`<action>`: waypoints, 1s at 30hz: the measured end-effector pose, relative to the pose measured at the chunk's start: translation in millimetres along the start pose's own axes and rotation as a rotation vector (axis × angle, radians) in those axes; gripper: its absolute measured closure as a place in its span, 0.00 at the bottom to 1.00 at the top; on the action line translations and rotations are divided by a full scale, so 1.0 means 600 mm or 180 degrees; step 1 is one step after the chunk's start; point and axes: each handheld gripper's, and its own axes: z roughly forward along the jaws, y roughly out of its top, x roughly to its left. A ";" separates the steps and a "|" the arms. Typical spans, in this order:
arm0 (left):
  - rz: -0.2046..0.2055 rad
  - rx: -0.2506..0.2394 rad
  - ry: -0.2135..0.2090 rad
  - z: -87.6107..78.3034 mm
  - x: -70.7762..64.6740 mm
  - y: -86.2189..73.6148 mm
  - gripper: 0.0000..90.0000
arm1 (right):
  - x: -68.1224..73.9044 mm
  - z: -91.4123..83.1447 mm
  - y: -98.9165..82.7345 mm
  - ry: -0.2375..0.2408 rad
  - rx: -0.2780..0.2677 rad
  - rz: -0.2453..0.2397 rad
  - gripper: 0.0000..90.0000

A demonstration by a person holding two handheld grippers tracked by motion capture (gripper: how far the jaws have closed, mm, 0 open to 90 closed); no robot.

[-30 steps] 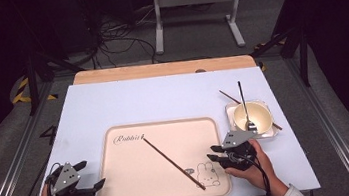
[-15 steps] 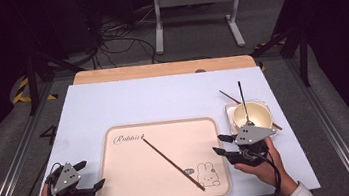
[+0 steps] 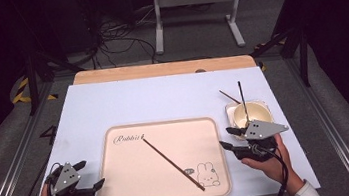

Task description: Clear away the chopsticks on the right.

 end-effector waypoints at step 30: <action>-0.0008 0.0042 0.0046 0.004 -0.001 0.000 0.16 | -0.118 -0.125 -0.050 -0.1159 -0.0401 0.0548 0.52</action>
